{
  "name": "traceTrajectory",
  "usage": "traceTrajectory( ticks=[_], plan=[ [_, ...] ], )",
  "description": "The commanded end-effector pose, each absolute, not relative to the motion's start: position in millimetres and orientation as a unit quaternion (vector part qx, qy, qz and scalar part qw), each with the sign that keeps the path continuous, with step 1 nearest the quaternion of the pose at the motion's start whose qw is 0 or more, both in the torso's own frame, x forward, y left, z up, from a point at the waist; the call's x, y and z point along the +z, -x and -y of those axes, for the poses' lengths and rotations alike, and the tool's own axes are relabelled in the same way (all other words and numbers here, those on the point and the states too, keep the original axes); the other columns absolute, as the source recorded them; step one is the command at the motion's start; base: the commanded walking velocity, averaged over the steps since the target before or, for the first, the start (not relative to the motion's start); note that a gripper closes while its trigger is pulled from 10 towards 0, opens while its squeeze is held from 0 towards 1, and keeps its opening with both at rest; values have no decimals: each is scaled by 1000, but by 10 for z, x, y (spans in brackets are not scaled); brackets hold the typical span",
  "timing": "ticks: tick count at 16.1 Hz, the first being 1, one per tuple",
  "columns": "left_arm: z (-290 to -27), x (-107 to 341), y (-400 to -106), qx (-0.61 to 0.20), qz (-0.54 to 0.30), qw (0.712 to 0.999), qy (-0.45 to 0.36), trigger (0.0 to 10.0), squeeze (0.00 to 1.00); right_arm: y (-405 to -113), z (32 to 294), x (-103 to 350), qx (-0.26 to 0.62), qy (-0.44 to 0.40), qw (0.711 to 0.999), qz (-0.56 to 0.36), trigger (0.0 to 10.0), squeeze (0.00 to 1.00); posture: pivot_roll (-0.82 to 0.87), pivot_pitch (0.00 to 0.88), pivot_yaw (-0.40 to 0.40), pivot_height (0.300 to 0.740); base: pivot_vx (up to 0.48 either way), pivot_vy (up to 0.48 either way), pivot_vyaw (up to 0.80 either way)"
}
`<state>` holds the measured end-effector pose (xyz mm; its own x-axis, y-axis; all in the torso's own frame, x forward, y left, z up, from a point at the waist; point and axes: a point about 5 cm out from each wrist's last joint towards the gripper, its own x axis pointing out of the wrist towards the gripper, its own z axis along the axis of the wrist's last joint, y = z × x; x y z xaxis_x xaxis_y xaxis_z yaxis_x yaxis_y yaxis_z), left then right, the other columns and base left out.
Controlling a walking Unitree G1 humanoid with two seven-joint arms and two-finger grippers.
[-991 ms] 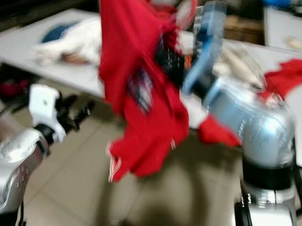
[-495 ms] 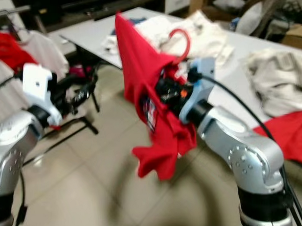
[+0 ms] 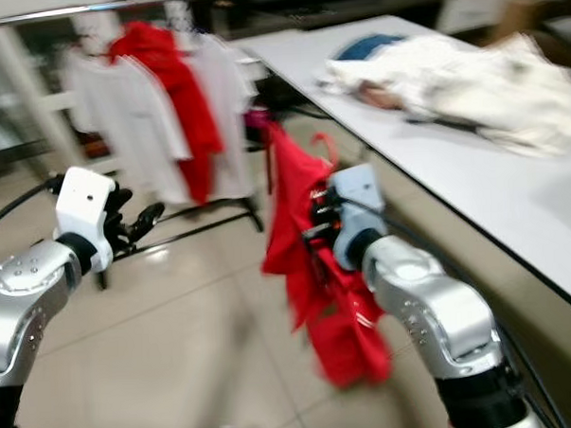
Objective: Hang hanger
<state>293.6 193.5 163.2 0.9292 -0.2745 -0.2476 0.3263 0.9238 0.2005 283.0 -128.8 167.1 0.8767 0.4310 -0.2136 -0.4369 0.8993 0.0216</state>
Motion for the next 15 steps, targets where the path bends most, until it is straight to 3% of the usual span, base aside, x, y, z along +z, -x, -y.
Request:
traceTrajectory(
  ticks=[1,3,5,6,7,9,13,14,15],
  plan=[
    [-1845,1637,-2958,-171,-98,972,-127,10000,0,-2895,1360,1771,203,25,976,-74,10000,0,-138,0,64,740,0,0,800],
    [-1732,1550,-2928,-209,-106,963,-132,10000,0,-2969,1451,1737,175,30,982,-68,10000,0,-139,0,67,740,0,0,400],
    [-1767,1488,-2939,-210,-114,958,-159,10000,0,-2955,1422,1644,222,76,968,-90,10000,0,-137,0,64,740,0,0,0],
    [-1792,1462,-2948,-219,-119,955,-161,10000,63,-2948,1450,1581,239,106,959,-110,10000,0,-139,0,66,740,0,0,0],
    [-1773,1453,-2949,-243,-122,953,-136,10000,1000,-2968,1505,1571,236,105,959,-116,10000,0,-140,0,67,740,0,0,0],
    [-1745,1418,-2963,-273,-131,943,-136,10000,1000,-2975,1542,1632,261,74,957,-101,10000,0,-146,2,69,740,0,0,0],
    [-1847,1371,-3124,-251,-129,944,-169,10000,1000,-2844,1510,1733,369,81,921,-92,10000,0,-151,19,67,740,0,0,0],
    [-1843,1374,-3198,-244,-123,951,-144,10000,0,-2783,1478,1801,406,62,908,-85,10000,0,-152,22,64,740,0,0,0],
    [-1832,1373,-3218,-244,-121,953,-133,10000,0,-2766,1472,1819,415,56,904,-83,10000,0,-152,22,64,740,0,0,0]
  ],
)
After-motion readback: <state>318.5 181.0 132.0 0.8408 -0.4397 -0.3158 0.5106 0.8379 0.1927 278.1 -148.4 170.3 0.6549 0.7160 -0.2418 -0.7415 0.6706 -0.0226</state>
